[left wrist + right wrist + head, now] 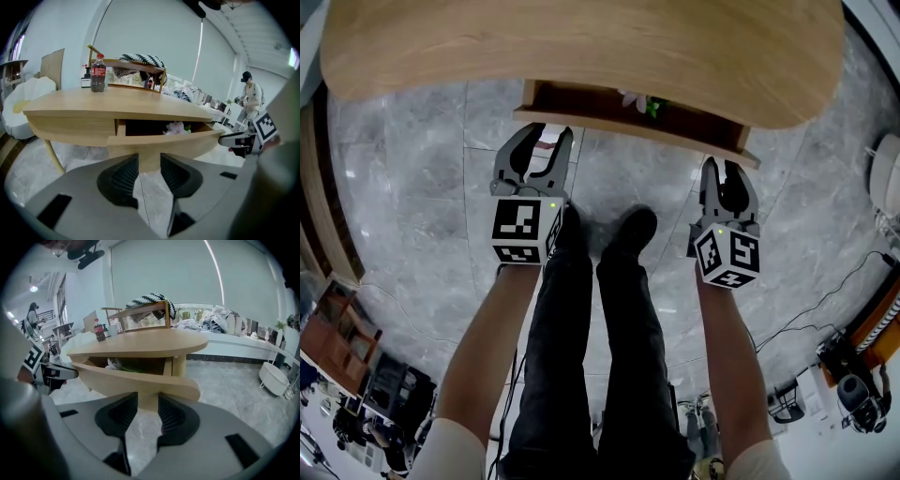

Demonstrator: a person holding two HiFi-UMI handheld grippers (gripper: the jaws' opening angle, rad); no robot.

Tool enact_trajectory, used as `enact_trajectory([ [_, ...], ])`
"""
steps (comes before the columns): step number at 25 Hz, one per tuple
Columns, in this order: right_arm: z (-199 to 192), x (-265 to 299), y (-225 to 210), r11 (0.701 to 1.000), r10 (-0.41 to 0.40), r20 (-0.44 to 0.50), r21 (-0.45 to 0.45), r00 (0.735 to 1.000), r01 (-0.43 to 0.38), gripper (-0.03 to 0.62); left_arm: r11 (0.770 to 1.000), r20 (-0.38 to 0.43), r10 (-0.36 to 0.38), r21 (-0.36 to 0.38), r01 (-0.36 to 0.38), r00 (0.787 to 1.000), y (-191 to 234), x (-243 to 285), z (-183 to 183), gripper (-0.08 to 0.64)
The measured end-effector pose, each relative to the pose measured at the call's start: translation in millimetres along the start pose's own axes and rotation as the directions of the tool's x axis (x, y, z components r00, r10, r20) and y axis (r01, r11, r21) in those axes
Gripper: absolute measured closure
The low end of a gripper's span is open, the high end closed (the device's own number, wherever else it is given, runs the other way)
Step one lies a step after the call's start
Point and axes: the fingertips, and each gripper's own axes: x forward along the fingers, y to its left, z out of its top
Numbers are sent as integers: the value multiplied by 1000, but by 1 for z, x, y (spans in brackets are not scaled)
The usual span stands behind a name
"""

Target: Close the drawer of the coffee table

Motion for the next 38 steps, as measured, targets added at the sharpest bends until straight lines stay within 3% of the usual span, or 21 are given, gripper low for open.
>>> enact_trajectory([
  [7, 8, 10, -3, 1000, -7, 20, -18, 1000, 8, 442, 999, 29, 40, 17, -40, 999, 6, 11, 9, 402],
  [13, 20, 22, -7, 999, -19, 48, -34, 999, 21, 440, 997, 47, 31, 72, -34, 998, 8, 22, 20, 402],
  [19, 30, 31, -10, 998, -33, 75, -47, 997, 36, 440, 996, 74, 34, 81, -40, 997, 12, 31, 30, 402],
  [30, 43, 46, -15, 985, -13, 130, -171, 991, 35, 440, 990, 130, 17, 140, -35, 991, 17, 46, 44, 402],
  [38, 51, 59, -17, 977, -13, 171, -207, 985, 49, 428, 987, 163, -15, 163, -12, 986, 20, 57, 52, 402],
])
